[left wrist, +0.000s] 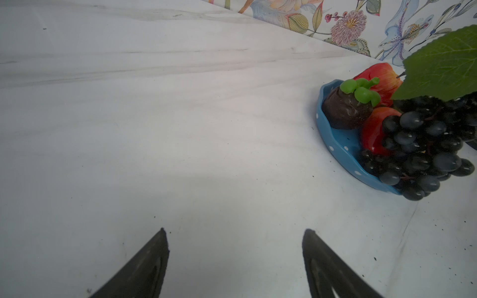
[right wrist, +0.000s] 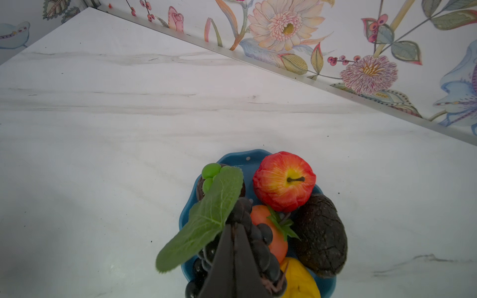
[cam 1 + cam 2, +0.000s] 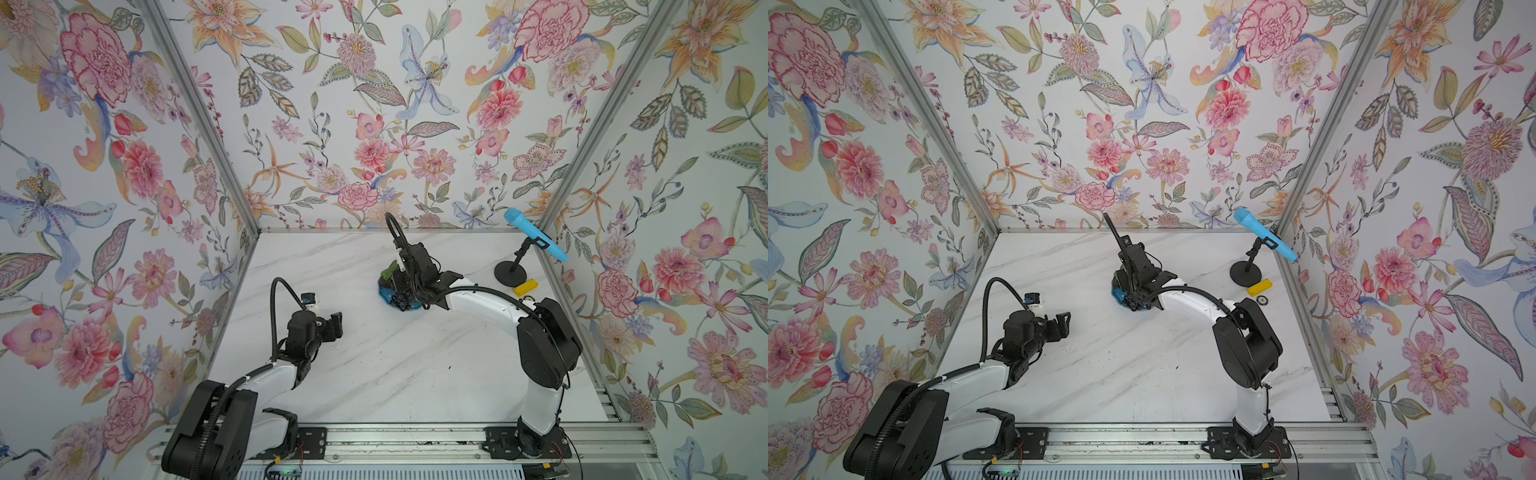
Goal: Arrange fruit in a fruit bowl
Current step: Place the fruits in the fruit bowl.
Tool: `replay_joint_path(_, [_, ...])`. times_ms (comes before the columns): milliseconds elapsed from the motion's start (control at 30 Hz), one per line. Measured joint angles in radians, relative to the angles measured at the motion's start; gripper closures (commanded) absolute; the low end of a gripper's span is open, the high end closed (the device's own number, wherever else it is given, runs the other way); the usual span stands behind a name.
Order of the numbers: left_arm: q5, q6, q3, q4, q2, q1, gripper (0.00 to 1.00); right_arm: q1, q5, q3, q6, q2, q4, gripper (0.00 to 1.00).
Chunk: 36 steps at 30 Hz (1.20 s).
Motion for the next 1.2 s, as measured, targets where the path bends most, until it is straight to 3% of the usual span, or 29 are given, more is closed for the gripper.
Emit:
replay_joint_path(533, [0.0, 0.0, 0.0, 0.0, 0.0, 0.0, 0.17, 0.006, -0.031, 0.073, -0.079, 0.08, -0.042, 1.0])
replay_joint_path(1200, [0.0, 0.0, 0.0, 0.0, 0.0, 0.0, 0.17, 0.024, -0.041, 0.098, -0.09, 0.114, -0.057, 0.91])
